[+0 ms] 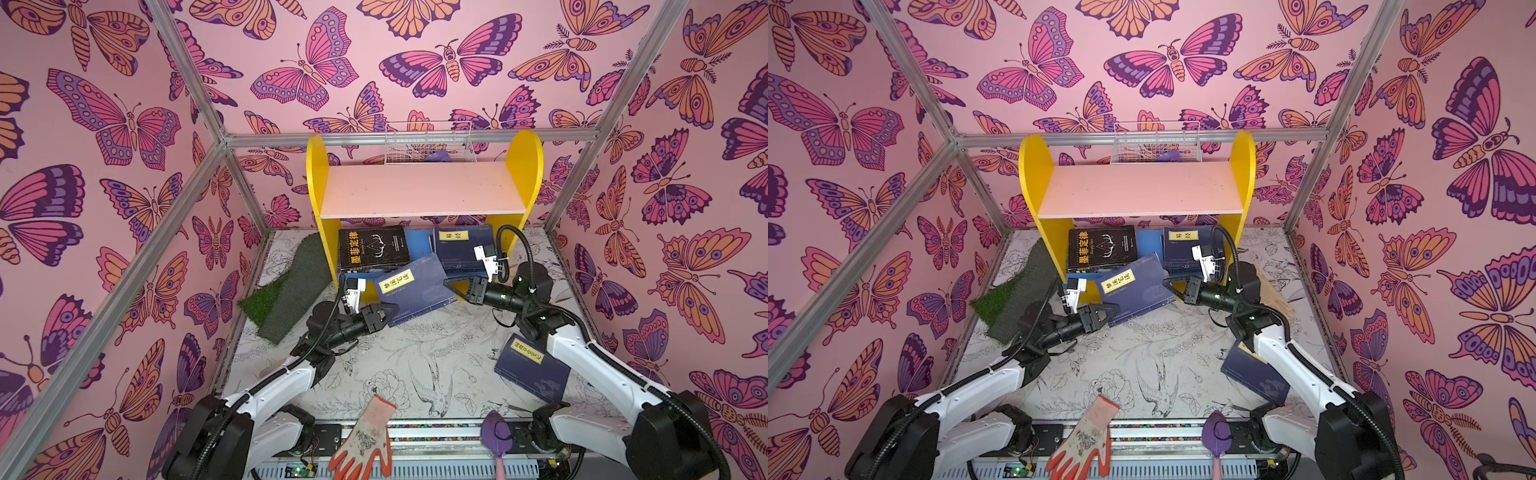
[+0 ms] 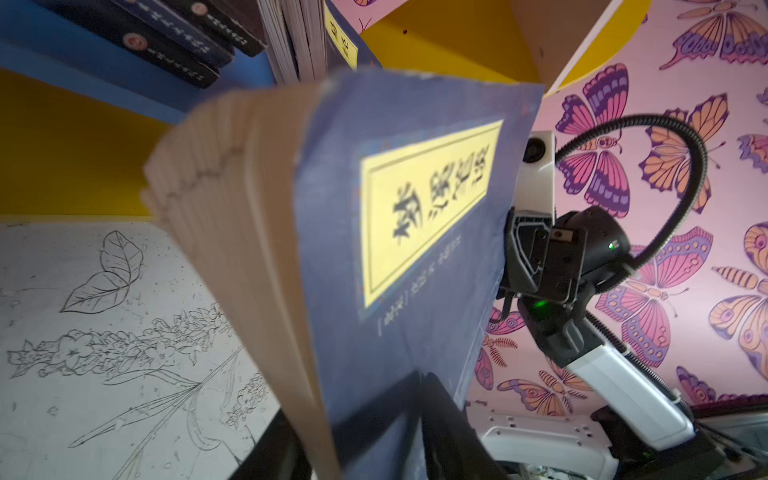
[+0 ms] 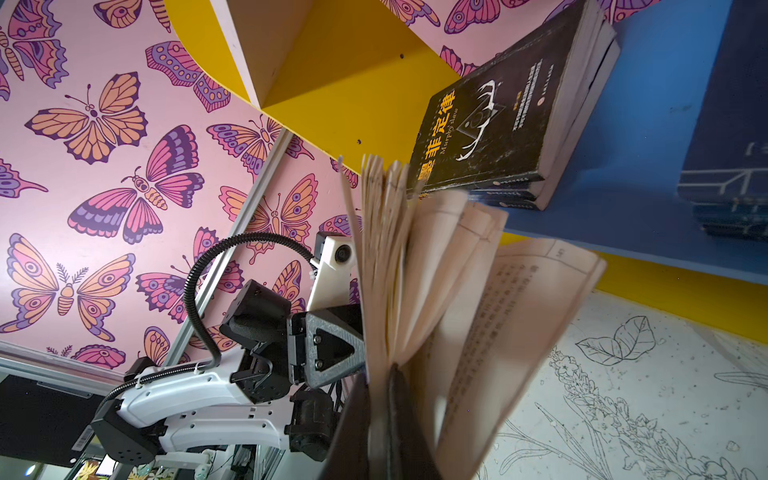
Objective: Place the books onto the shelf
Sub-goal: 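Lift the dark blue book with both grippers and carry it toward the shelf, then lower the book onto the shelf stack with the left gripper while the right gripper withdraws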
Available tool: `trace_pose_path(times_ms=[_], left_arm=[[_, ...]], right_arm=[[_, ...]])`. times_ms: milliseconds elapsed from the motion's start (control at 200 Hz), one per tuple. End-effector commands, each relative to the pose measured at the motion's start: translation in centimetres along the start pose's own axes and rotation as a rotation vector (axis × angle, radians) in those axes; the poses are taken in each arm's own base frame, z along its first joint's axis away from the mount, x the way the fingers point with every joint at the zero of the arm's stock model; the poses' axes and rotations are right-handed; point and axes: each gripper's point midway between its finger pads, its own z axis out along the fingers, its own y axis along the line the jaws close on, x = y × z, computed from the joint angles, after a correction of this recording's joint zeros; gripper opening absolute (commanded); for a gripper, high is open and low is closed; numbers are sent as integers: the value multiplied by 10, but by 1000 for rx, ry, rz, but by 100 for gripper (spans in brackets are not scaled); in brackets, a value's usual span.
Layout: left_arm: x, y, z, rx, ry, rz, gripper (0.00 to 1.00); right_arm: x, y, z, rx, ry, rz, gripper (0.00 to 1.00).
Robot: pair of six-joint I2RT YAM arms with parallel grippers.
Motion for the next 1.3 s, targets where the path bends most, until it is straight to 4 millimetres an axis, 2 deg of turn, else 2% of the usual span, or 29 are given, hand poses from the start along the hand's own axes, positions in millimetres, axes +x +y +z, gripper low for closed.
trace_pose_path(times_ms=[0, 75, 195, 230, 260, 306, 361, 431, 506, 556, 571, 606, 691, 892, 1082, 1292], left_arm=[[-11, -27, 3, 85, -7, 65, 13], [-13, -23, 4, 63, -19, 58, 0], [-22, -14, 5, -14, -53, 59, 0], [-25, -18, 6, -19, -63, 85, 0], [-29, -20, 7, -29, -73, 104, 0], [-38, -23, 8, -47, -95, 129, 0], [-50, -30, 11, -48, -128, 164, 0], [-64, -42, 18, -38, -145, 213, 0], [-75, -51, 30, -22, -131, 253, 0], [-82, -59, 39, -4, -116, 277, 0], [-81, -50, 47, -19, -96, 267, 0], [-84, -49, 56, -20, -80, 273, 0], [-87, -49, 78, -16, -44, 305, 0], [-99, -47, 125, -35, -44, 377, 0], [-99, -49, 159, -54, -44, 450, 0], [-101, -38, 188, -92, -12, 464, 0]], right_arm=[[0, 8, -3, -20, -3, -35, 0], [1, 4, -3, 3, -4, -34, 0], [0, -8, -8, 83, -32, -40, 0], [-1, -14, -11, 128, -48, -41, 7], [-3, -22, -15, 181, -66, -36, 20], [-10, -40, -27, 305, -127, -27, 37], [-16, -60, -46, 454, -198, -22, 44], [-17, -88, -79, 661, -283, 3, 46], [-14, -107, -112, 819, -364, 30, 46], [-9, -116, -126, 869, -391, 49, 46], [-7, -118, -129, 879, -396, 56, 46], [-4, -122, -135, 896, -399, 67, 46], [5, -128, -139, 914, -374, 84, 45], [14, -132, -130, 881, -332, 104, 44], [19, -137, -130, 892, -309, 104, 44], [25, -141, -129, 896, -284, 106, 43]])
